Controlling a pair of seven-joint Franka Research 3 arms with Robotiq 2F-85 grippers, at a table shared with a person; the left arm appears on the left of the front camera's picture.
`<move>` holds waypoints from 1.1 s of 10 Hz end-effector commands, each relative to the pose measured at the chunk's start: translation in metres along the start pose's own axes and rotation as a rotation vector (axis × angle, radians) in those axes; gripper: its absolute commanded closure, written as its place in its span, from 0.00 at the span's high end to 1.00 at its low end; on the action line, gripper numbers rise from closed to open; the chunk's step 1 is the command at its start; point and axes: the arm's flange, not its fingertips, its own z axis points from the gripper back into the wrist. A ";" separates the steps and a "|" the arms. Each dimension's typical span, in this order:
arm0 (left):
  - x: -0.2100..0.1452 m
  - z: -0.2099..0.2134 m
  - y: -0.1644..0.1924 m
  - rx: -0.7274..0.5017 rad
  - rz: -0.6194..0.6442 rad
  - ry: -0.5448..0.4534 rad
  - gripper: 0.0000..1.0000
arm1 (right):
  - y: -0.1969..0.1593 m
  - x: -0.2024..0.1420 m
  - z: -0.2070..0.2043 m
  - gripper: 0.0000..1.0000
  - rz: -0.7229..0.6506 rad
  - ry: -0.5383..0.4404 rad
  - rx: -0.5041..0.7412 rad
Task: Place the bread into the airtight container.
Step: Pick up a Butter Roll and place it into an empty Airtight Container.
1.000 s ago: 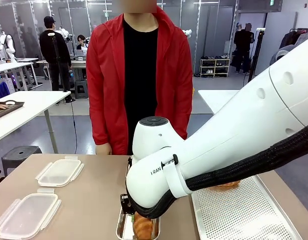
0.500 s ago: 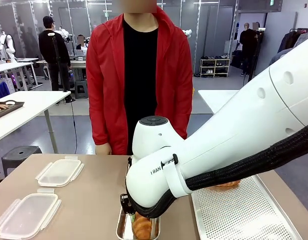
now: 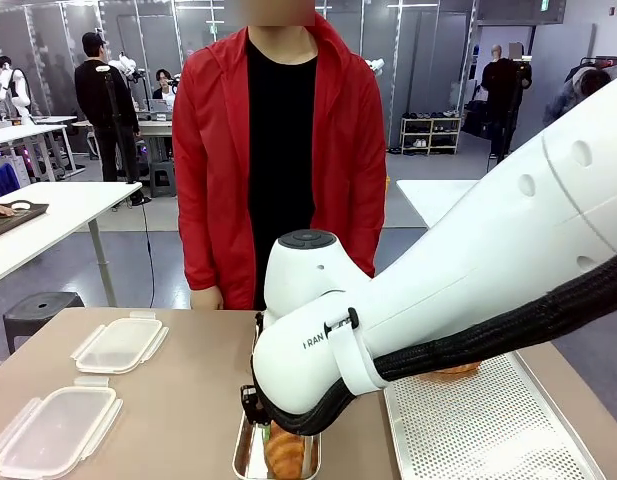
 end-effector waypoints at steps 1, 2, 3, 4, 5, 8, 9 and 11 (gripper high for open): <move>0.002 0.001 0.000 -0.001 -0.003 -0.001 1.00 | -0.003 -0.004 0.056 0.56 0.078 -0.054 -0.002; 0.002 0.001 0.000 -0.001 -0.003 -0.001 1.00 | -0.014 -0.005 0.082 0.56 0.099 -0.092 -0.020; 0.002 0.001 0.000 -0.001 -0.003 -0.001 1.00 | -0.028 -0.006 0.105 0.56 0.112 -0.137 -0.075; 0.002 0.001 0.000 -0.001 -0.003 -0.001 1.00 | -0.040 -0.011 0.127 0.56 0.131 -0.147 -0.039; 0.002 0.001 0.000 -0.001 -0.003 -0.001 1.00 | -0.057 -0.015 0.148 0.56 0.149 -0.168 -0.016; 0.002 0.001 0.000 -0.001 -0.003 -0.001 1.00 | -0.135 -0.028 0.189 0.56 0.284 -0.222 0.058; 0.002 0.001 0.000 -0.001 -0.003 -0.001 1.00 | -0.164 -0.032 0.200 0.56 0.306 -0.225 0.070; 0.002 0.001 0.000 -0.001 -0.003 -0.001 1.00 | -0.223 -0.046 0.221 0.56 0.281 -0.292 0.095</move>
